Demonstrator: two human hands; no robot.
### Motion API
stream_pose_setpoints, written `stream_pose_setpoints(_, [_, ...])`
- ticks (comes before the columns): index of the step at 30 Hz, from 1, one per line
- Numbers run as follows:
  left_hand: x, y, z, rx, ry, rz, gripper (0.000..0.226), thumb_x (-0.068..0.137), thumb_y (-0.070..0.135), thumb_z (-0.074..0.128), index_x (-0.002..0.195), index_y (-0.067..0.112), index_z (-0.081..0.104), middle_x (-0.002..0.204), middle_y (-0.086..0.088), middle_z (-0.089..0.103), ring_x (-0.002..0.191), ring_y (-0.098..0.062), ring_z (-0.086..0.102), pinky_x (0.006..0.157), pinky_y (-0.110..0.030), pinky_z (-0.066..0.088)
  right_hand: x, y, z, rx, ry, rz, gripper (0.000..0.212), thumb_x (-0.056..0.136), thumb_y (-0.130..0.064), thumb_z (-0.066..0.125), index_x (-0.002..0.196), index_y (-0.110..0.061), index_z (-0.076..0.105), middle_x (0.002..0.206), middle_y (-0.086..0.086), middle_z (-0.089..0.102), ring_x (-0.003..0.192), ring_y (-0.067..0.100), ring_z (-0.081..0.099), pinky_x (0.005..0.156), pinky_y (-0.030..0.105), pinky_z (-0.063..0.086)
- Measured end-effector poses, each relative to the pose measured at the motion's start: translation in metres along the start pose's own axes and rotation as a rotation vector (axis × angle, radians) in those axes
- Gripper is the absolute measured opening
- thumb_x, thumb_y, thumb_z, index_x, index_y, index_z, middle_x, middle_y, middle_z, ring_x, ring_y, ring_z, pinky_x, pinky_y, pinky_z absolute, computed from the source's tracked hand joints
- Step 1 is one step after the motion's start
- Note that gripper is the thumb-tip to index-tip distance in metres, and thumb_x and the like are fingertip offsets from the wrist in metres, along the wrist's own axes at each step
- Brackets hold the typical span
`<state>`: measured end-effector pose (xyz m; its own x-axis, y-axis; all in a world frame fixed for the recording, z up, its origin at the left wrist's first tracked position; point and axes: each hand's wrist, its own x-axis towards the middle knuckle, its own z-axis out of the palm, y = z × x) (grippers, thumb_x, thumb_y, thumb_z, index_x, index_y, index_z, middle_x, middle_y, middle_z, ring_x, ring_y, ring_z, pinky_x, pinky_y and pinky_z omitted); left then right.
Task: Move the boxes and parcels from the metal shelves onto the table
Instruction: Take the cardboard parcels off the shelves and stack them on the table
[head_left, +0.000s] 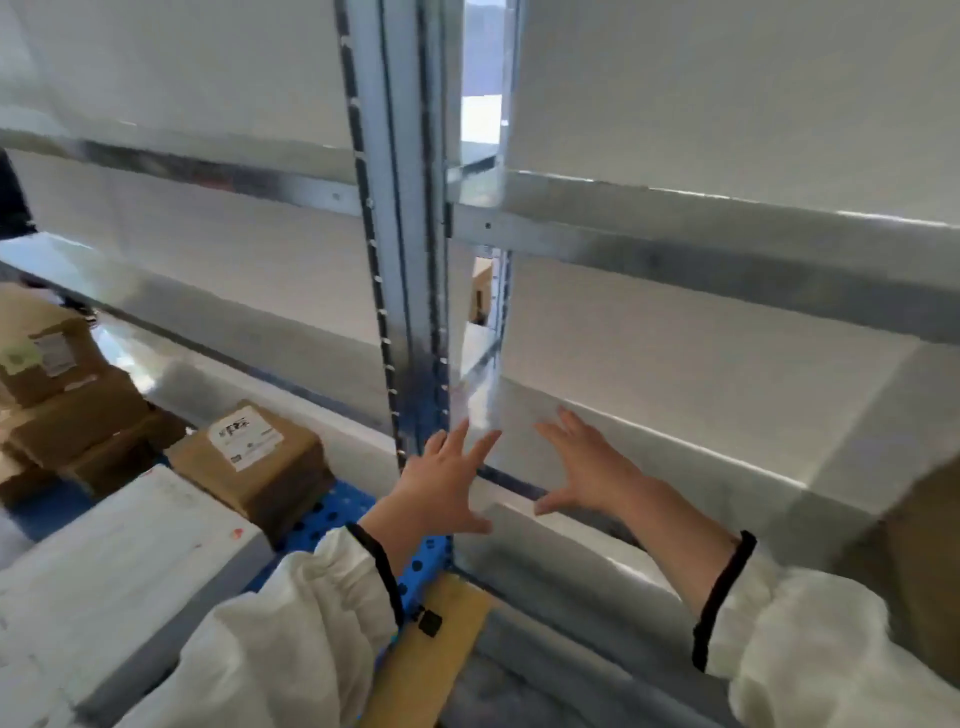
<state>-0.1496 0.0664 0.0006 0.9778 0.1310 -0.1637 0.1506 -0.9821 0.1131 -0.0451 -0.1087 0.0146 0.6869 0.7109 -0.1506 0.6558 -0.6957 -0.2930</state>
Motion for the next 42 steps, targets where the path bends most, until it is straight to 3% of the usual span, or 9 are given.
stream_pose_setpoints(4, [0.033,0.107,0.001,0.019,0.000,0.249,0.113,0.074,0.058,0.070,0.148,0.038,-0.013,0.160,-0.005,-0.010,0.146,-0.033,0.005,0.111,-0.048,0.028,-0.086,0.079,-0.024,0.020,0.083,0.222,0.116,0.065,-0.051,0.079,0.152,-0.021,0.008,0.159,0.005,-0.011,0.147,0.025,0.002,0.117,0.034,0.012])
stream_pose_setpoints(9, [0.062,0.245,-0.014,0.005,-0.001,0.485,0.116,0.071,0.059,0.072,0.148,0.040,-0.013,0.160,-0.002,-0.010,0.146,-0.031,0.006,0.112,-0.046,0.028,-0.189,0.154,-0.057,0.019,0.196,0.478,0.113,0.064,-0.052,0.079,0.151,-0.027,0.011,0.159,-0.002,-0.009,0.146,0.024,0.006,0.117,0.040,0.020])
stream_pose_setpoints(14, [0.075,0.367,-0.033,-0.042,0.026,0.687,0.117,0.069,0.059,0.074,0.149,0.039,-0.009,0.160,-0.005,-0.003,0.144,-0.034,0.015,0.109,-0.047,0.031,-0.279,0.209,-0.097,0.029,0.292,0.553,0.101,0.069,-0.041,0.080,0.148,-0.034,0.017,0.158,-0.005,0.007,0.142,0.023,0.022,0.114,0.042,0.027])
stream_pose_setpoints(20, [0.087,0.470,-0.039,-0.187,-0.030,0.789,0.120,0.065,0.063,0.075,0.148,0.041,-0.008,0.157,-0.009,0.016,0.138,-0.033,0.029,0.109,-0.042,0.033,-0.329,0.269,-0.133,-0.126,0.313,0.580,0.109,0.065,-0.056,0.076,0.150,-0.028,0.014,0.160,-0.004,0.001,0.146,0.021,0.008,0.117,0.042,0.023])
stream_pose_setpoints(24, [0.096,0.496,-0.029,-0.211,-0.162,0.732,0.124,0.062,0.063,0.077,0.146,0.044,-0.012,0.158,-0.007,0.013,0.137,-0.030,0.033,0.109,-0.042,0.035,-0.342,0.301,-0.138,-0.113,0.251,0.693,0.117,0.059,-0.060,0.078,0.150,-0.028,0.013,0.160,0.003,0.004,0.146,0.026,0.011,0.115,0.045,0.024])
stream_pose_setpoints(28, [0.107,0.503,-0.016,-0.244,-0.213,0.672,0.125,0.062,0.059,0.079,0.148,0.039,-0.010,0.151,-0.006,0.028,0.130,-0.027,0.041,0.107,-0.039,0.037,-0.350,0.327,-0.139,-0.029,0.214,0.765,0.115,0.060,-0.055,0.080,0.150,-0.025,0.015,0.160,0.005,0.001,0.145,0.027,0.016,0.115,0.043,0.025])
stream_pose_setpoints(34, [0.117,0.511,-0.010,-0.332,-0.171,0.680,0.120,0.064,0.040,0.084,0.150,0.031,0.001,0.139,-0.012,0.042,0.119,-0.027,0.049,0.103,-0.038,0.041,-0.349,0.342,-0.131,0.063,0.254,0.705,0.103,0.069,-0.038,0.081,0.150,-0.018,0.020,0.159,0.005,0.006,0.146,0.023,0.011,0.119,0.036,0.015])
stream_pose_setpoints(42, [0.111,0.494,-0.017,-0.320,-0.078,0.714,0.110,0.071,0.027,0.080,0.151,0.028,0.005,0.139,-0.013,0.038,0.119,-0.027,0.047,0.101,-0.034,0.042,-0.345,0.336,-0.128,0.047,0.317,0.615,0.081,0.079,-0.034,0.073,0.147,-0.020,0.030,0.157,-0.001,0.019,0.143,0.019,0.020,0.115,0.031,0.017])
